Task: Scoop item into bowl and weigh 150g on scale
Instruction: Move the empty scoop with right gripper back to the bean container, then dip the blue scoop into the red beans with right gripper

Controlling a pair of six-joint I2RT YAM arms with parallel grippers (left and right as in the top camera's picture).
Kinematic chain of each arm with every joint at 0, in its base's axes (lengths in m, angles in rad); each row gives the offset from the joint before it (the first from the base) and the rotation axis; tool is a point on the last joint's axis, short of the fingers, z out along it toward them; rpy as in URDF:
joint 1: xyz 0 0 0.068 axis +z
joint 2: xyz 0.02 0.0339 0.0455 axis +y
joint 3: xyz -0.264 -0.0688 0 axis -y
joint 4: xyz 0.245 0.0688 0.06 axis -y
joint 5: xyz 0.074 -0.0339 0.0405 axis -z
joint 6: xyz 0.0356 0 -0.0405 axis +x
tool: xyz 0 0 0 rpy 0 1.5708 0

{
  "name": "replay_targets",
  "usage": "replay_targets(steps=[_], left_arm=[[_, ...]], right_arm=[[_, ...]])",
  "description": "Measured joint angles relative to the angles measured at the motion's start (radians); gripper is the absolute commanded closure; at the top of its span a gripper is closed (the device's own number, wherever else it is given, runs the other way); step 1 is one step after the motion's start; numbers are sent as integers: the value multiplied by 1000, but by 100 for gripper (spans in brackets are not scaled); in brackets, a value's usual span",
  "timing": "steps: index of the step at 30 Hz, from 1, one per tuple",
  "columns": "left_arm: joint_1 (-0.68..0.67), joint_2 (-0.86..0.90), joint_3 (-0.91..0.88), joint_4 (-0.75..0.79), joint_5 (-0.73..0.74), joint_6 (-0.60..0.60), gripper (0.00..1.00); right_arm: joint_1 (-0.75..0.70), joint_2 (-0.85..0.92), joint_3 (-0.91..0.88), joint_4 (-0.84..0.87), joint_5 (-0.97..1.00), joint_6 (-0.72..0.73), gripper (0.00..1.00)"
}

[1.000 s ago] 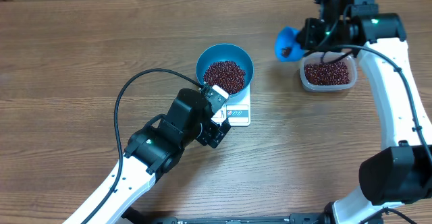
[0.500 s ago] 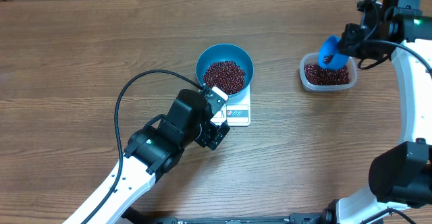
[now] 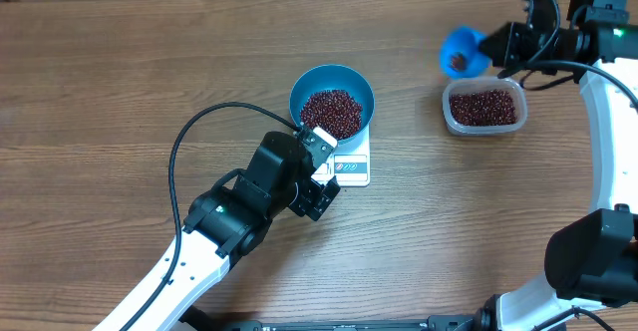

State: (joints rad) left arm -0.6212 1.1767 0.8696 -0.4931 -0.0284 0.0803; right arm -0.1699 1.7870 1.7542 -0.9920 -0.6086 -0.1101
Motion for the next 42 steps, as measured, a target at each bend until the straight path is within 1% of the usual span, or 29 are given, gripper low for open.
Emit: replay_targets(steps=[3, 8, 13, 17, 21, 27, 31, 42], left_arm=[[0, 0, 0, 0, 0, 0, 0], [0, 0, 0, 0, 0, 0, 0], [0, 0, 0, 0, 0, 0, 1], [0, 0, 0, 0, 0, 0, 1], [0, 0, 0, 0, 0, 0, 1], [0, 0, 0, 0, -3, 0, 0], [0, 0, 0, 0, -3, 0, 0], [0, 0, 0, 0, -18, 0, 0]], right_arm=[[11, 0, 0, 36, -124, -2, 96], [80, 0, 0, 38, -206, -30, 96], [174, 0, 0, 37, -170, -43, 96], [182, 0, 0, 30, -121, -47, 96], [161, 0, 0, 6, -17, -48, 96], [119, 0, 0, -61, 290, -60, 96], [115, 0, 0, -93, 463, -74, 96], [119, 0, 0, -136, 758, -83, 96]])
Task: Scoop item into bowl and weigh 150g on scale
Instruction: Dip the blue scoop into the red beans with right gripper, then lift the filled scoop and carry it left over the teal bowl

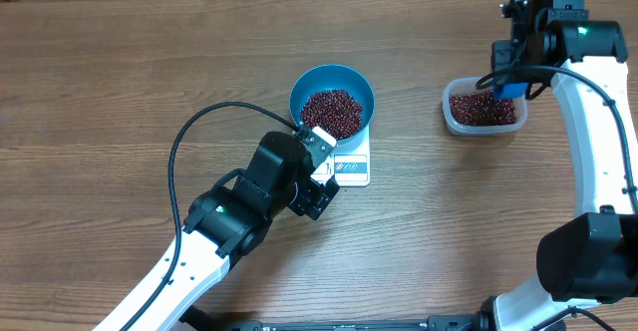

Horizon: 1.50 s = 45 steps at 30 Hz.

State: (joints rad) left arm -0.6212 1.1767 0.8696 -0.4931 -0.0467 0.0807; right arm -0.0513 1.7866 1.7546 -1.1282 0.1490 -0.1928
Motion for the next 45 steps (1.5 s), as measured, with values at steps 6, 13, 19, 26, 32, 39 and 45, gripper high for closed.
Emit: replay_targets(steps=[6, 13, 19, 26, 32, 39, 45], left_arm=[[0, 0, 0, 0, -3, 0, 1], [0, 0, 0, 0, -3, 0, 0], [0, 0, 0, 0, -3, 0, 0], [0, 0, 0, 0, -3, 0, 1], [0, 0, 0, 0, -4, 0, 0], [0, 0, 0, 0, -4, 0, 0], [0, 0, 0, 0, -4, 0, 1]], right_arm=[[37, 0, 0, -16, 150, -3, 96], [109, 0, 0, -16, 276, -4, 96], [124, 0, 0, -16, 351, -6, 96], [123, 0, 0, 11, 259, -3, 96], [123, -4, 39, 107, -129, -19, 96], [144, -43, 78, 127, -499, -145, 96], [171, -45, 78, 80, -617, -267, 96]])
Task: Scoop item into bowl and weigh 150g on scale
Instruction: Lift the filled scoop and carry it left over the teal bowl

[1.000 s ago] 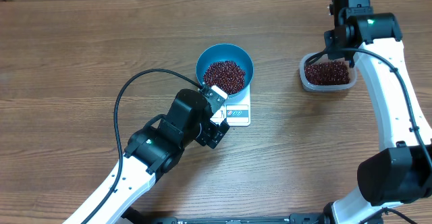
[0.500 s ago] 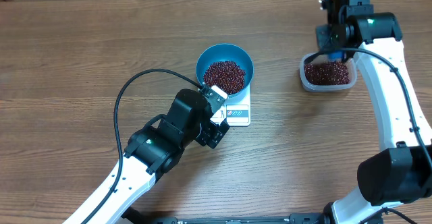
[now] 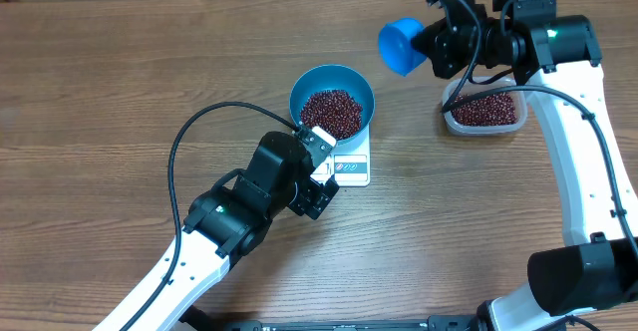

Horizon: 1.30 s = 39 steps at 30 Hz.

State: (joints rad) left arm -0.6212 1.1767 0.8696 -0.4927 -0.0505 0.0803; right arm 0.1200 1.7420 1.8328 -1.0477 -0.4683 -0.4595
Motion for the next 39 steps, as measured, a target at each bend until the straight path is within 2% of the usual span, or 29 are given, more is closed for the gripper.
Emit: replay_targets(steps=[9, 15, 26, 39], left_arm=[[0, 0, 0, 0, 0, 0, 0], [0, 0, 0, 0, 0, 0, 0], [0, 0, 0, 0, 0, 0, 0], [0, 0, 0, 0, 0, 0, 1]], right_arm=[[17, 2, 0, -43, -31, -72, 96], [100, 14, 0, -45, -26, -76, 96], [211, 74, 0, -47, 146, -57, 96], [291, 158, 0, -44, 237, 7, 96]])
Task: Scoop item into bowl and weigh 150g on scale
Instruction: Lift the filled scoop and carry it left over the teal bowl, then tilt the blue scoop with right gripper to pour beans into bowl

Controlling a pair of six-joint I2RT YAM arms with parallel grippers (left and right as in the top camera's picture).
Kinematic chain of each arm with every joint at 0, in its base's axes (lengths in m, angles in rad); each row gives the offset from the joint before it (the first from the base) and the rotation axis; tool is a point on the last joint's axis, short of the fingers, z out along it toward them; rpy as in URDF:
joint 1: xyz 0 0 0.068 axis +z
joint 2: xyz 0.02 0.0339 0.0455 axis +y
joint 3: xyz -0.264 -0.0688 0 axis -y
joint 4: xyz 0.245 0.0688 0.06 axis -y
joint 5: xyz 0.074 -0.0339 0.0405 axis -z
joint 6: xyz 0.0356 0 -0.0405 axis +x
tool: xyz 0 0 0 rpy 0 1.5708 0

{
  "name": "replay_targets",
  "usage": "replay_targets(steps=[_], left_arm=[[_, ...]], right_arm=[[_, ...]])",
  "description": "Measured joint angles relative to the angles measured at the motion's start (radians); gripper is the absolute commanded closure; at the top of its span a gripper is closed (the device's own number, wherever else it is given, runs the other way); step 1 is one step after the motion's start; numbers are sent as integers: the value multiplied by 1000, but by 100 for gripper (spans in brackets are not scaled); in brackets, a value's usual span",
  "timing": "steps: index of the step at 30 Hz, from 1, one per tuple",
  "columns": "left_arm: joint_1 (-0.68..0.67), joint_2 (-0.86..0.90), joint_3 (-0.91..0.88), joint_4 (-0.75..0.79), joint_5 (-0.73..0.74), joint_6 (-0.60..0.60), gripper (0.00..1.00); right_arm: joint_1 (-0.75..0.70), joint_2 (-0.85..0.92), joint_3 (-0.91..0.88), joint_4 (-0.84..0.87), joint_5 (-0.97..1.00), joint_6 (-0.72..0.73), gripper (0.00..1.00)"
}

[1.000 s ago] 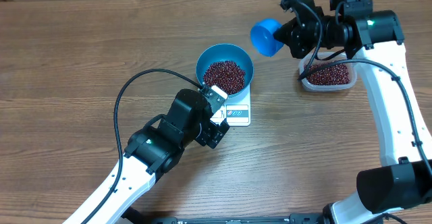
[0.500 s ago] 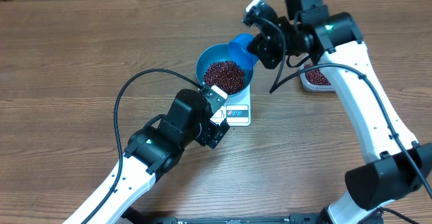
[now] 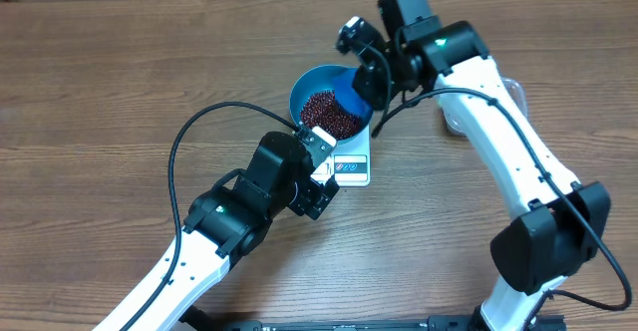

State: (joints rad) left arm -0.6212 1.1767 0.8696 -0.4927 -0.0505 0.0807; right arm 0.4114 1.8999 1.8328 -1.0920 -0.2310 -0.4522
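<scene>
A blue bowl [image 3: 297,94] holding red beans [image 3: 327,112] stands on a small white scale [image 3: 354,167] at the table's middle. My right gripper [image 3: 367,74] is shut on a blue scoop [image 3: 351,90], which hangs tilted over the right side of the bowl. Its blue blends with the bowl, so its contents cannot be made out. My left gripper [image 3: 321,168] sits against the scale's left edge, fingers spread apart and open.
The clear tub of beans [image 3: 514,90] at the right is mostly hidden behind my right arm, with only a bit of rim showing. A black cable [image 3: 189,132] loops from the left arm over the wooden table [image 3: 120,92].
My right gripper has moved left with the scoop, from between the tub and the bowl to right over the bowl's right side. The left arm has not moved.
The right gripper first held the scoop, with beans in it, up left of the tub. Then the scoop was down in the tub. After that it was raised between tub and bowl, and now it is over the bowl. The left arm stayed by the scale throughout.
</scene>
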Motion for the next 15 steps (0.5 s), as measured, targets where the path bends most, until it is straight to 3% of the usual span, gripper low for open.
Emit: replay_targets(steps=[15], left_arm=[[0, 0, 0, 0, 0, 0, 0]], right_arm=[[70, 63, 0, 68, 119, 33, 96]])
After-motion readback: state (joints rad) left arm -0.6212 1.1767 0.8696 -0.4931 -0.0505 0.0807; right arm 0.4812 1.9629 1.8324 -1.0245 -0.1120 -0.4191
